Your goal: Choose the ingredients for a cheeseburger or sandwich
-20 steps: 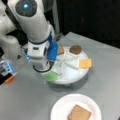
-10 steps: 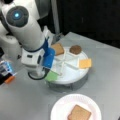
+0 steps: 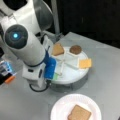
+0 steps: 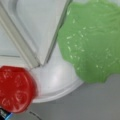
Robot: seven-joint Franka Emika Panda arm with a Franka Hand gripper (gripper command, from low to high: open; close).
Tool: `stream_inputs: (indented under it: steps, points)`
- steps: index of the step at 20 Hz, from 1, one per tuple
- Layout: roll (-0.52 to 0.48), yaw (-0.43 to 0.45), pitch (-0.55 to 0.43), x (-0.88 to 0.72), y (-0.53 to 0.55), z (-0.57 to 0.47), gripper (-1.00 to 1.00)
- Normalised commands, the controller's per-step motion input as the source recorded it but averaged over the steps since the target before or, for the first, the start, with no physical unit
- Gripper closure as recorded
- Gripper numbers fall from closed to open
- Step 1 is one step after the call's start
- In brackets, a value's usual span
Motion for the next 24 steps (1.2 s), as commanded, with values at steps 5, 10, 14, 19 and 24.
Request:
stream_inputs:
  steps: [5, 10, 14, 19, 24]
  points:
    - [0.48, 0.057, 0.315, 0.38, -0.28, -0.11, -1.0]
    - [0.452, -0.087, 0.265, 0.24, -0.26, -0.09, -1.0]
    - [0.321, -0.123, 0.154, 0.19, -0.27, -0.07, -1.0]
    - [0.156, -0.13, 0.038, 0.13, -0.17, -0.08, -1.0]
    - [0.109, -0.111, 0.008, 0.12, 0.05, -0.14, -1.0]
